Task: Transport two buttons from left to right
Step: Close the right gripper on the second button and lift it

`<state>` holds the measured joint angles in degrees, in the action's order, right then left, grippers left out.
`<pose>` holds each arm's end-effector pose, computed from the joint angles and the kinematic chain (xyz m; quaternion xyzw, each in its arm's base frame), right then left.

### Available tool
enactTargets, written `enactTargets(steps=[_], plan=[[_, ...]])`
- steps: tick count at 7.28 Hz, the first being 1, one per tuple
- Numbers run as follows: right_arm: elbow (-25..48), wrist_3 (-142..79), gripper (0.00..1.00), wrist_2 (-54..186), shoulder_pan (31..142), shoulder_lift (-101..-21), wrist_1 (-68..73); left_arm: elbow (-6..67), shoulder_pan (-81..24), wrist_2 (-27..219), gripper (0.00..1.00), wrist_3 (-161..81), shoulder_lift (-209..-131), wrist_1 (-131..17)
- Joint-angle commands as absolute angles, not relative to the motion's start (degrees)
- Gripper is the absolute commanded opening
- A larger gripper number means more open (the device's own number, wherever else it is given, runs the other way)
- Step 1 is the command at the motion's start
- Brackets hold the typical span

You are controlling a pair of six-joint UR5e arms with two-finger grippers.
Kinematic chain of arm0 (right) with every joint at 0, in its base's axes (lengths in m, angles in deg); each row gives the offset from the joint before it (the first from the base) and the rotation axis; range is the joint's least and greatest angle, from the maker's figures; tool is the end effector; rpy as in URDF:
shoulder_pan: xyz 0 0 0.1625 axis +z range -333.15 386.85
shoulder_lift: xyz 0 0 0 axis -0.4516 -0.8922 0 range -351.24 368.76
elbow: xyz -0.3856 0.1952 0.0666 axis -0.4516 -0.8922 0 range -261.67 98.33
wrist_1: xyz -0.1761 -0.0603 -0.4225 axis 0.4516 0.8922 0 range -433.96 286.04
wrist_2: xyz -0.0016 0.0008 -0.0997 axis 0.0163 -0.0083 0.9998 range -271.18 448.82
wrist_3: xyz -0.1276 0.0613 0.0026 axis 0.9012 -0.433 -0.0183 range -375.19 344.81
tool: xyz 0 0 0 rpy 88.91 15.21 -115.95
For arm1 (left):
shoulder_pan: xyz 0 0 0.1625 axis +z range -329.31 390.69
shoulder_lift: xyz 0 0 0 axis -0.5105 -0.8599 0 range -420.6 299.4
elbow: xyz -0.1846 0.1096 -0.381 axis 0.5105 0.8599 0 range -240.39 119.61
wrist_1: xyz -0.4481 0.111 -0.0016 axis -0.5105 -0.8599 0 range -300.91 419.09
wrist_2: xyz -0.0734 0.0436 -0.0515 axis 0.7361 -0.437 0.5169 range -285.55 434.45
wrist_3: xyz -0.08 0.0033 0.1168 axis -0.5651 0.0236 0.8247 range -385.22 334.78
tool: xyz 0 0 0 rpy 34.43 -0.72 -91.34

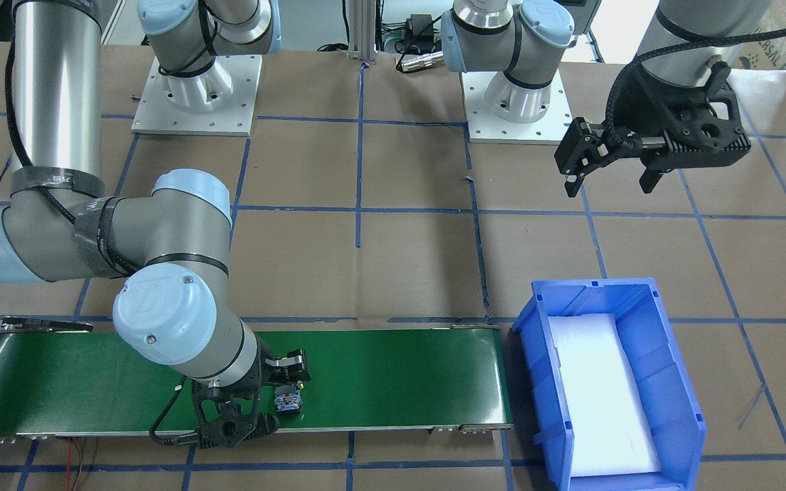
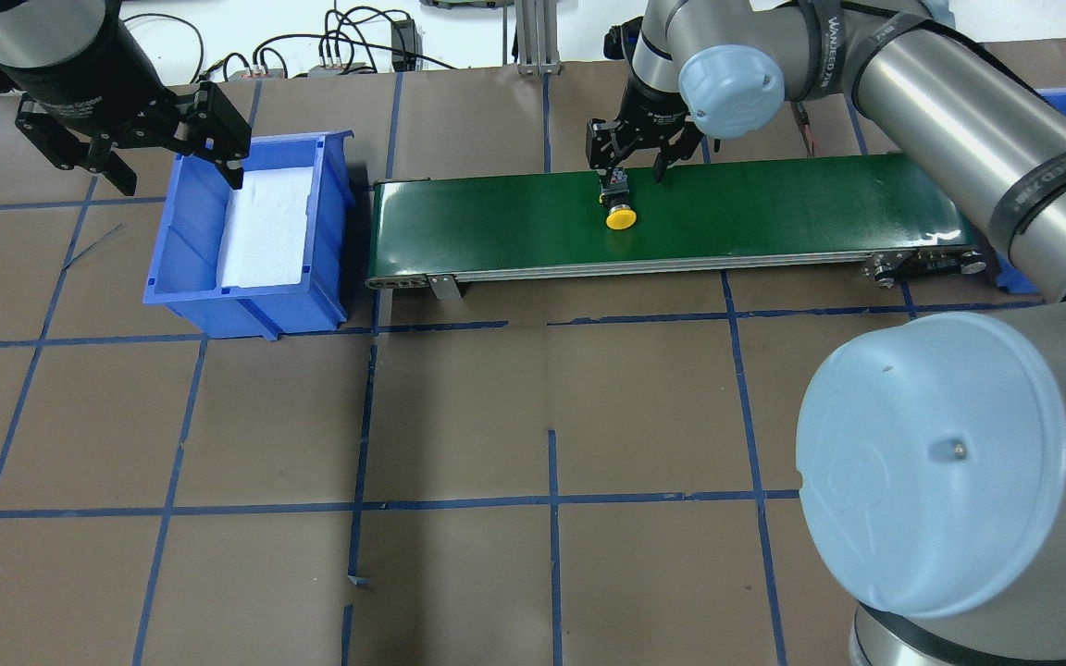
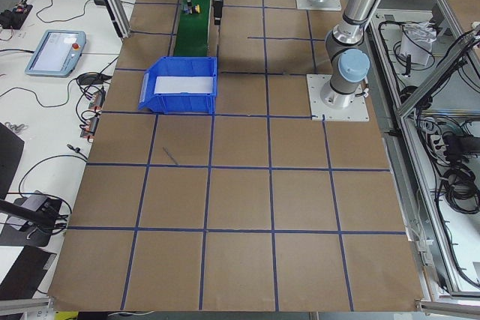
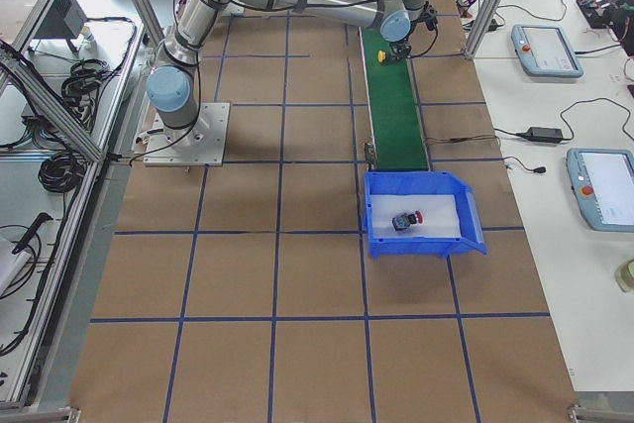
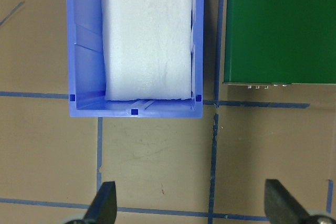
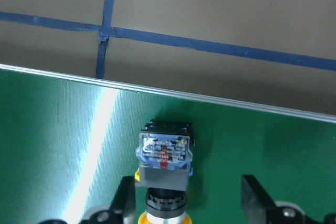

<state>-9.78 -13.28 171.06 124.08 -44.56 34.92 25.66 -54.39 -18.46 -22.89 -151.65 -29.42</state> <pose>0.2495 -0.7553 0.2326 -0.0797 0.9945 0.0005 0.0677 -0.0777 -0.5684 0.4887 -0.0235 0.9987 -0.0366 0.0277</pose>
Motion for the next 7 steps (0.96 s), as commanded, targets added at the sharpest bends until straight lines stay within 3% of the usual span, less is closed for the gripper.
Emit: enactTargets(steps=[1, 7], plan=[[-9.42, -14.14, 0.74, 171.61, 124.14, -44.42, 35.20, 25.57, -54.38, -18.45, 1.00, -22.85, -151.65, -29.42], [-10.48, -13.17, 0.70, 173.63, 123.35, -41.96, 38.71, 25.57, -54.30, -18.45, 1.00, -22.84, -151.74, -29.33]])
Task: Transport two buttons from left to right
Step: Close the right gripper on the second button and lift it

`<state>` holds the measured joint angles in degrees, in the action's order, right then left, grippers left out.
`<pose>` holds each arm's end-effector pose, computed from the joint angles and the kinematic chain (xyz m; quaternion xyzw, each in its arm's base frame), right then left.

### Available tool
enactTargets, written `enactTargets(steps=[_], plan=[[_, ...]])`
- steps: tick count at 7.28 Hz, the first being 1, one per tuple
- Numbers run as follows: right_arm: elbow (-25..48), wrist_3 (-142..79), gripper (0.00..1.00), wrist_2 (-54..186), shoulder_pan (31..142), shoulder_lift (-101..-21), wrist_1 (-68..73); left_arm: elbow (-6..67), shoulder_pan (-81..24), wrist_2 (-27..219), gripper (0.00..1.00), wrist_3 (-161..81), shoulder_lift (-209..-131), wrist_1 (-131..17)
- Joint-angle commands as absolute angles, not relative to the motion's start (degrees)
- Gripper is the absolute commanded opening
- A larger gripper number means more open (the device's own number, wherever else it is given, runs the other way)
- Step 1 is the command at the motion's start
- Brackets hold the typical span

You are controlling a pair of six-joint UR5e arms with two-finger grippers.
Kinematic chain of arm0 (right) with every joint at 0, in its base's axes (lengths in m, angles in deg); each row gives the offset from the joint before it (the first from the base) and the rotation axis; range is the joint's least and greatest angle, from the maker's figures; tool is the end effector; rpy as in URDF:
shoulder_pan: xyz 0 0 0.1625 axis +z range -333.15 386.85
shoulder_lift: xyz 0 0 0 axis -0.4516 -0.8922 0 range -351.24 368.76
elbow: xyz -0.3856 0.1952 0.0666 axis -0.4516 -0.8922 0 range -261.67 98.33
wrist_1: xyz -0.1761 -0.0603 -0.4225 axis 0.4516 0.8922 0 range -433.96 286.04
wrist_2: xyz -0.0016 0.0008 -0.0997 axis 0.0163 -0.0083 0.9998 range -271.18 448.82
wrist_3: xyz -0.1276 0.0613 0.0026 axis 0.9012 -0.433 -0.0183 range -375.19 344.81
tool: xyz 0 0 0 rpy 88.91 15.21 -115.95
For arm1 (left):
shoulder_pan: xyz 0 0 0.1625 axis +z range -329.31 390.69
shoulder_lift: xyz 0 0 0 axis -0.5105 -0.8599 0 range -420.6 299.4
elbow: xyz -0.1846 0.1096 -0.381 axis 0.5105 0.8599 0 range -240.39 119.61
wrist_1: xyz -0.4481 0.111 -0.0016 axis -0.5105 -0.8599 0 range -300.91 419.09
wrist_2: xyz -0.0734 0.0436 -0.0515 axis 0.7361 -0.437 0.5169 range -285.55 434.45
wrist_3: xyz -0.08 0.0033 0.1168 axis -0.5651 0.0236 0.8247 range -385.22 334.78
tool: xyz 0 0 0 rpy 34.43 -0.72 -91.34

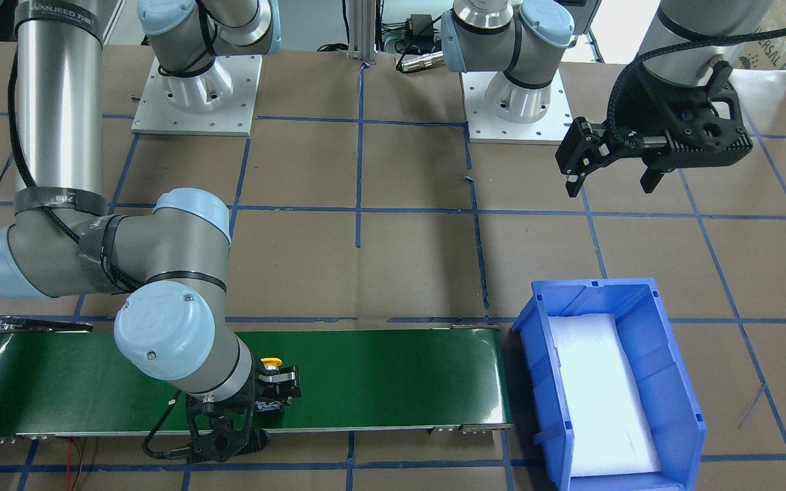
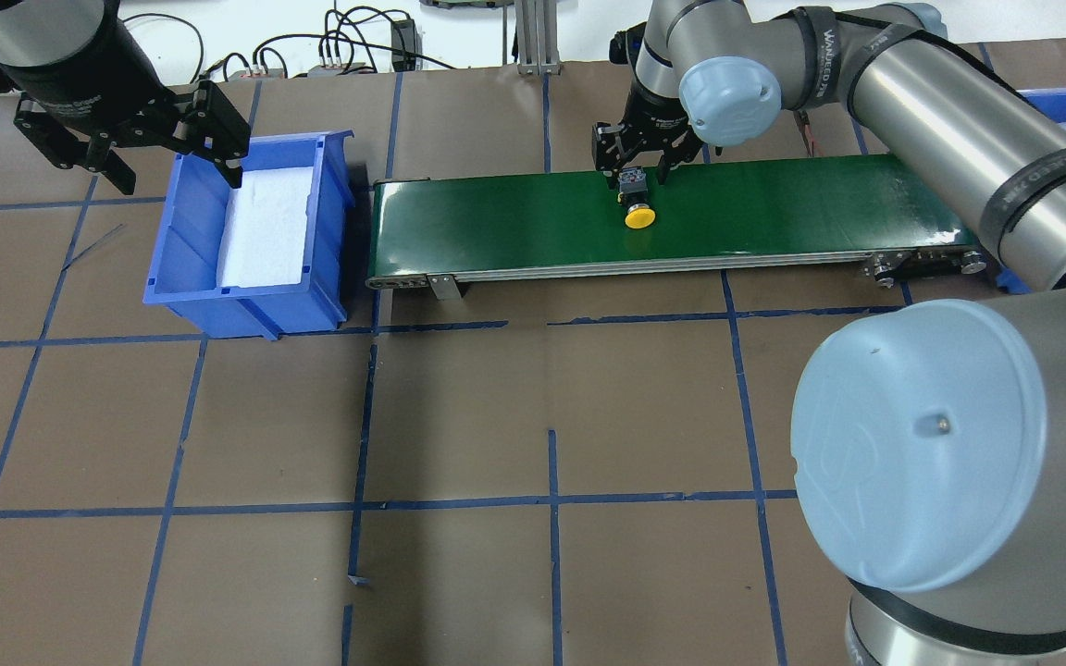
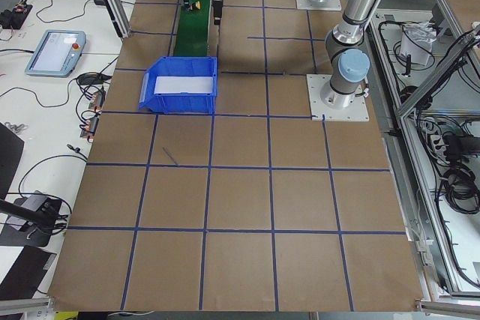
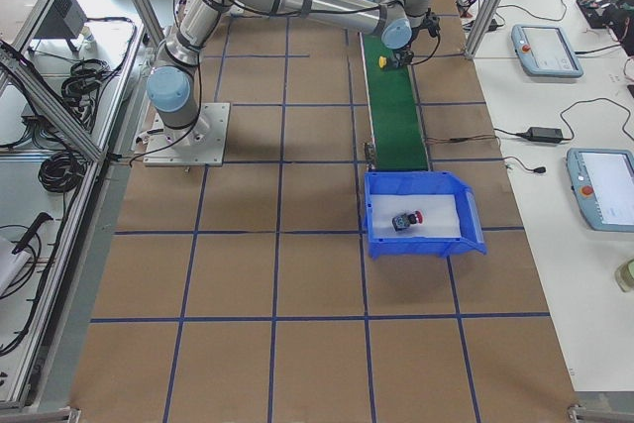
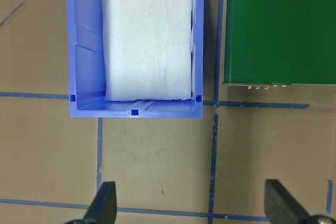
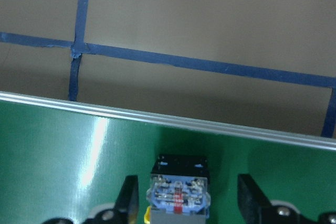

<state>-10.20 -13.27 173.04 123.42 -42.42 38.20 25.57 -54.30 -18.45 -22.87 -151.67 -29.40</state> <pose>0.2374 -0.7709 0.2123 -0.0747 0.9958 -0.0142 0.0510 -0.0768 -0.5688 0.4894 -0.0241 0.9986 -0.0374 0.0277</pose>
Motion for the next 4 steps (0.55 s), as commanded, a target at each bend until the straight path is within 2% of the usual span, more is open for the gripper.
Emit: enactTargets(steps=[1, 4], plan=[[-10.57, -13.17, 0.64, 173.63, 123.35, -41.61, 39.41, 25.57, -54.30, -18.45, 1.00, -22.84, -151.65, -29.33], [-10.65, -12.39, 0.36, 173.98, 122.83, -41.78, 38.55, 25.57, -54.30, -18.45, 1.00, -22.84, -151.74, -29.33]])
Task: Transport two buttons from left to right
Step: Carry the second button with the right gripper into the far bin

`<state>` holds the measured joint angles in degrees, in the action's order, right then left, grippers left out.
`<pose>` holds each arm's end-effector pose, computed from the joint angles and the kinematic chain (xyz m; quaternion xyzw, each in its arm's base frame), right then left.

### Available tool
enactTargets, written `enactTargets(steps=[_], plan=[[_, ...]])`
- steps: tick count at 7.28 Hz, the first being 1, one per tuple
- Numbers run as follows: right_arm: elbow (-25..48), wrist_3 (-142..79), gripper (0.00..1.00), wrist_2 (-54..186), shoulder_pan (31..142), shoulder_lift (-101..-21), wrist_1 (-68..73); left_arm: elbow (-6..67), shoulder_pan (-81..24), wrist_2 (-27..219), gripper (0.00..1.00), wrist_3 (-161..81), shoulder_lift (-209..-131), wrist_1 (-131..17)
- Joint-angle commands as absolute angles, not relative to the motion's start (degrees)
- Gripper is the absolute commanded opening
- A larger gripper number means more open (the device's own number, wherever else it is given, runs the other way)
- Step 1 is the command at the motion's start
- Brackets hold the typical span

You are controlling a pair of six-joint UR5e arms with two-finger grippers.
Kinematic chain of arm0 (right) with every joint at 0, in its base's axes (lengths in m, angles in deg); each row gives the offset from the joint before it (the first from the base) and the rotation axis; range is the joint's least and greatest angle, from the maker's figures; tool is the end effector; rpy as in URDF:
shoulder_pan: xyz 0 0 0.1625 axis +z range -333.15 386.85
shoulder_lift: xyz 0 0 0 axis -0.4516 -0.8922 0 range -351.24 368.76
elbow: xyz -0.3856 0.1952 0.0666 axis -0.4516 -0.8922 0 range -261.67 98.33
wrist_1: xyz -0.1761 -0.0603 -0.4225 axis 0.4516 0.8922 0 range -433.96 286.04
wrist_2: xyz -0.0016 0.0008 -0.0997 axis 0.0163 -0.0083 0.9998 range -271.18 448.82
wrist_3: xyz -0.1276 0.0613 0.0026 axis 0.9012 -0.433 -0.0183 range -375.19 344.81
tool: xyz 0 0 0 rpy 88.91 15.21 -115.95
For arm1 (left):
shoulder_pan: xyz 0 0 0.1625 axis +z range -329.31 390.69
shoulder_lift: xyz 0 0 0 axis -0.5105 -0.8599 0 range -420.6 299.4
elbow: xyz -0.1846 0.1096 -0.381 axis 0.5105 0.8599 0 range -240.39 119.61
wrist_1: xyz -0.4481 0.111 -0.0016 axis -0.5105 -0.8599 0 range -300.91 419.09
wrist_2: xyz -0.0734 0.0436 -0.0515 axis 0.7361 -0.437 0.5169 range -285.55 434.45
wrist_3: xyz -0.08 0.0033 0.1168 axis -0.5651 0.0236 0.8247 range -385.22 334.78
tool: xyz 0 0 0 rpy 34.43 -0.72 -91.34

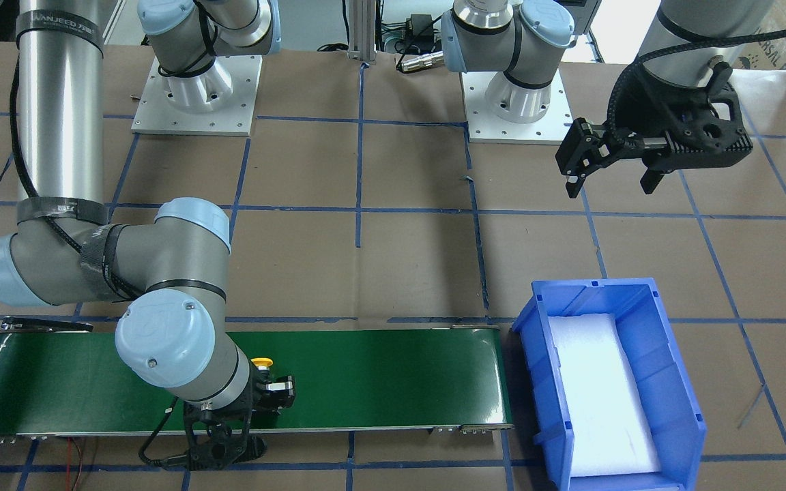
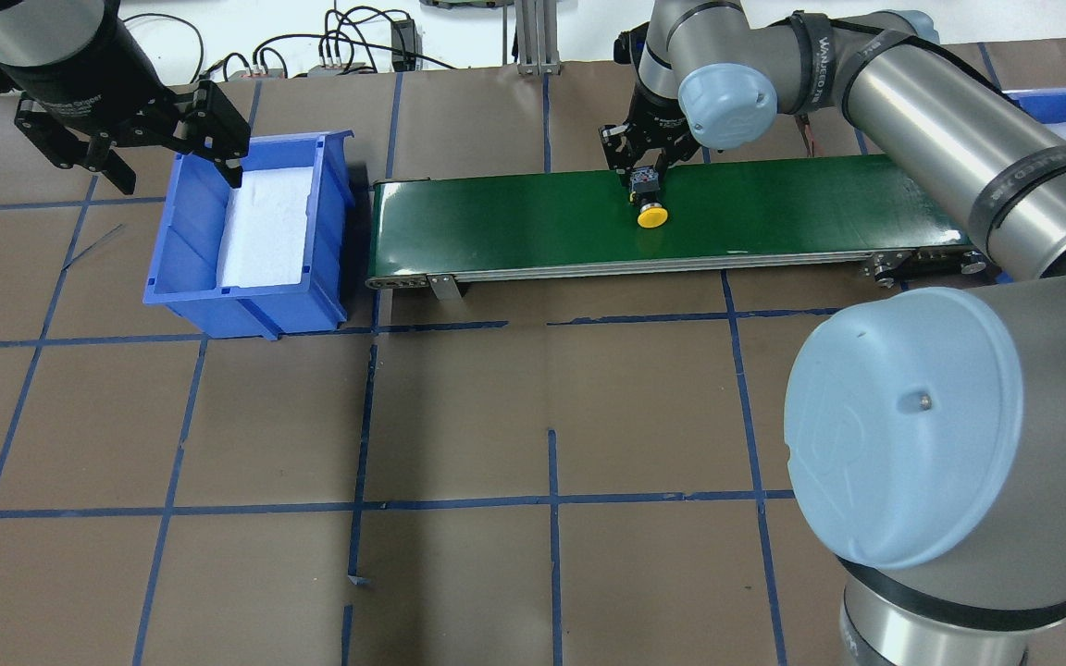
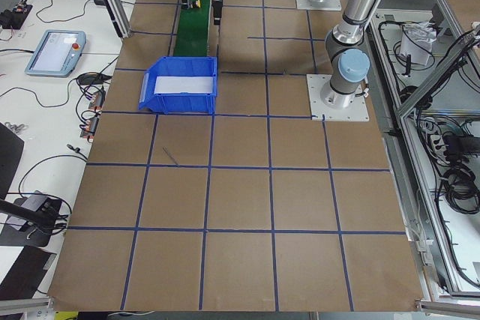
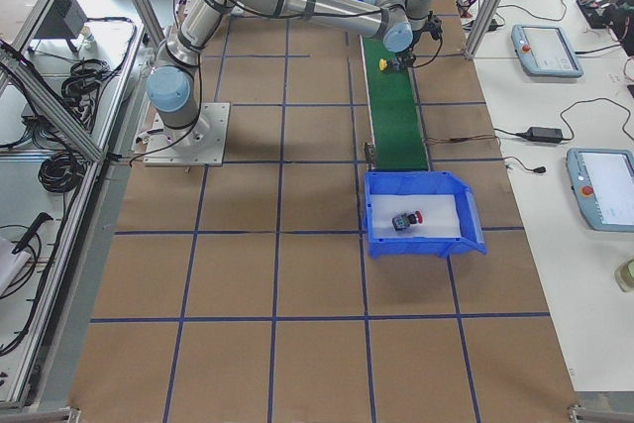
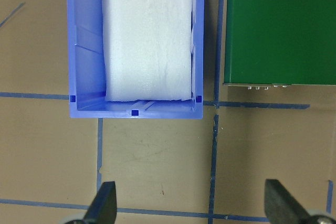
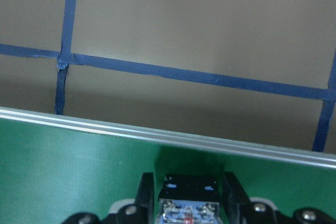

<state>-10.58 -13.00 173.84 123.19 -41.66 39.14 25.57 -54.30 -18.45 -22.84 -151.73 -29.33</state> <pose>0.2328 -0.7768 0.2068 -0.0752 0.9960 -0.0195 0.0442 -0.0768 -0.5693 0.4889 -0.0238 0.9986 -0.0374 0.0277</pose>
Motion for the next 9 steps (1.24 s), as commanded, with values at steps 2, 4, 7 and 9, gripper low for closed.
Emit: enactTargets(steps=[2, 4, 7, 9], plan=[[-10.74, -3.56, 0.23, 177.74, 119.24, -43.35, 36.71, 25.57, -54.30, -18.45, 1.00, -22.84, -151.74, -29.33], [-10.74, 8.65, 0.22, 180.57, 111.71, -46.25, 33.54, 25.48, -54.30, -18.37, 1.00, -22.84, -151.74, -29.33], [-10.92, 27.91, 0.21, 182.33, 97.12, -47.14, 33.44, 25.48, -54.30, -18.37, 1.00, -22.84, -151.74, -29.33], [-12.58, 35.04, 0.21, 182.24, 91.82, -47.14, 33.44, 25.48, -54.30, -18.45, 1.00, -22.84, -151.74, -29.33]])
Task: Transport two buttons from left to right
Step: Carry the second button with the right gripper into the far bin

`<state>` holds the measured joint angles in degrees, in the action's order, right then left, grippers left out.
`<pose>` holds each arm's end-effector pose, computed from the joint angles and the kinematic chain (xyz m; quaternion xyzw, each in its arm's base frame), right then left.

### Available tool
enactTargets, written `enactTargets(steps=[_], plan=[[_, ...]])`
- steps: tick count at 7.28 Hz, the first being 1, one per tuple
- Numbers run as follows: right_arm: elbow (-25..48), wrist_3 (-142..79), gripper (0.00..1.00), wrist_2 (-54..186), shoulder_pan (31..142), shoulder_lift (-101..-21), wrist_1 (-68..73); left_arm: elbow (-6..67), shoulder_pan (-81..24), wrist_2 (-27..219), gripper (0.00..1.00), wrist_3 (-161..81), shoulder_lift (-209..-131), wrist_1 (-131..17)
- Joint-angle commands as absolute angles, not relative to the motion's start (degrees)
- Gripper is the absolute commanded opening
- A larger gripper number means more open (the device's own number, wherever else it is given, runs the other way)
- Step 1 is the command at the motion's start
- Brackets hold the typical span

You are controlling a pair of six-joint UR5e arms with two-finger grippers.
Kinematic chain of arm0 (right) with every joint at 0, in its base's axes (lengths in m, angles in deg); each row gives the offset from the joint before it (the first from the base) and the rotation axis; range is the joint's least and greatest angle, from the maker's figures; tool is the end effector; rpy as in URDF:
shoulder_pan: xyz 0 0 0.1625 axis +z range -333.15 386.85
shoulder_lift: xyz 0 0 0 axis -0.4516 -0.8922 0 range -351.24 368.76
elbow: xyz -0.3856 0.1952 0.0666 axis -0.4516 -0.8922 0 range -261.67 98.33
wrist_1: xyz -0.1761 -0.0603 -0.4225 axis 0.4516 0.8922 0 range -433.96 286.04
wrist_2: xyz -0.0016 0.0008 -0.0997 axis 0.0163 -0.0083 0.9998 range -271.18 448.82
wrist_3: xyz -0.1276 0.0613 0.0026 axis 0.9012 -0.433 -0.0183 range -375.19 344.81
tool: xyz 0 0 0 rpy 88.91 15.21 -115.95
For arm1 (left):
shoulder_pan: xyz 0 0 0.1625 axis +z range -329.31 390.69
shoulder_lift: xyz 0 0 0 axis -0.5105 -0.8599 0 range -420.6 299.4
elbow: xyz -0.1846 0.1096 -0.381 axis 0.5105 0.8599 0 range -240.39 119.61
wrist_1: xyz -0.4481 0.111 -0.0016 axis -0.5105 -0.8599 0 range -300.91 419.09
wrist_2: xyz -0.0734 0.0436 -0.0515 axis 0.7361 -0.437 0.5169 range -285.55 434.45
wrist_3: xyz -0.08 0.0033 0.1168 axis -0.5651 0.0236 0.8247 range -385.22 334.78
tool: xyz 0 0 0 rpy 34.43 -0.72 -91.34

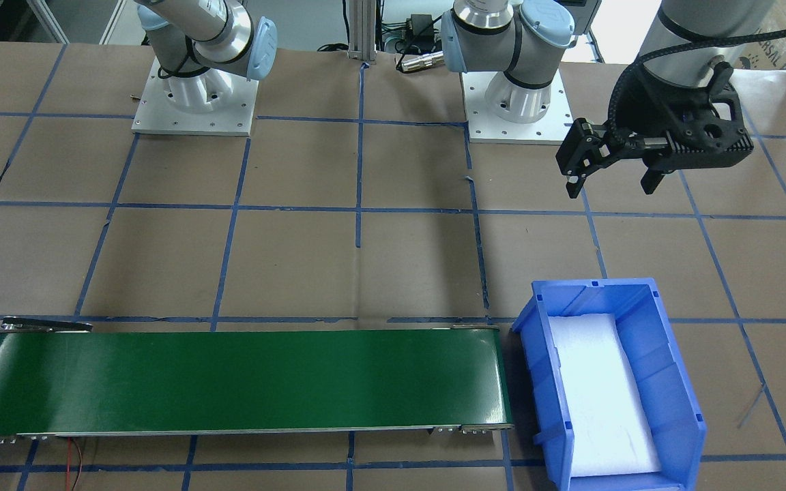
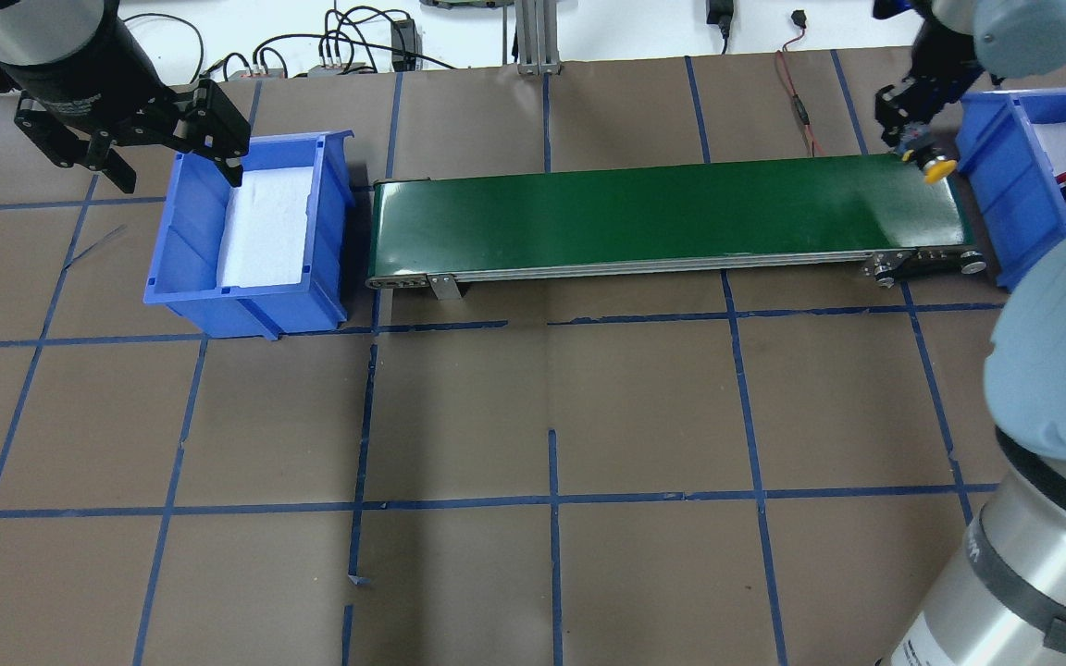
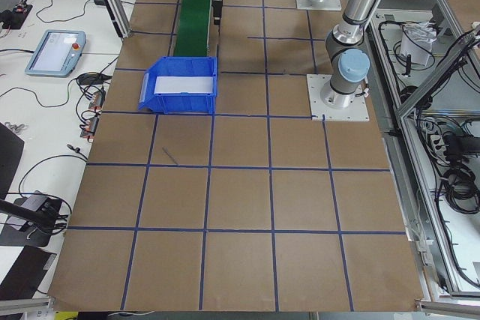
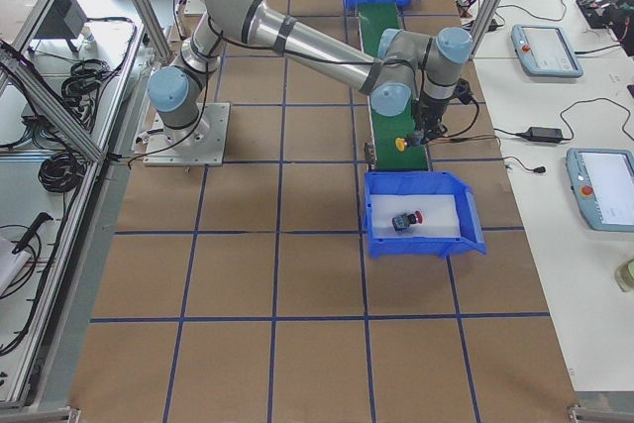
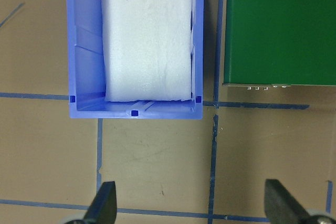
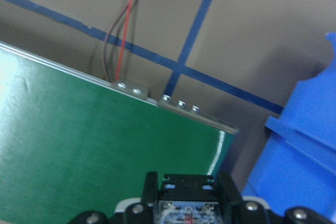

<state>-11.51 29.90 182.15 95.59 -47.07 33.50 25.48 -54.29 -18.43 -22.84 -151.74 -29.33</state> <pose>-0.1666 -0.7733 0.2792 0.2055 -0.9778 0.0069 0.0393 -0.0767 -0.5696 0.4897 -0.0239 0.9986 -0.0381 0.0276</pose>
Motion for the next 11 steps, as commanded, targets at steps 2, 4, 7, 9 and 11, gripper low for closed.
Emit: enactTargets(steps=[2, 4, 7, 9, 11], plan=[[-16.26, 37.88, 0.21, 182.16, 89.87, -47.14, 32.05, 25.48, -54.30, -18.45, 1.00, -22.84, -151.74, -29.33], [-20.74, 40.43, 0.21, 181.98, 88.73, -45.13, 31.86, 25.48, -54.30, -18.45, 1.00, -22.84, -151.83, -29.33], [-27.33, 41.31, 0.21, 181.63, 88.63, -38.99, 32.39, 25.48, -54.30, -18.45, 1.00, -22.84, -151.74, -29.33], [-30.50, 41.32, 0.21, 181.37, 88.63, -35.38, 32.47, 25.48, -54.30, -18.45, 1.00, -22.84, -151.83, -29.33], [-31.22, 41.75, 0.21, 181.10, 88.63, -33.18, 33.18, 25.48, -54.30, -18.45, 1.00, -22.84, -151.83, -29.33]])
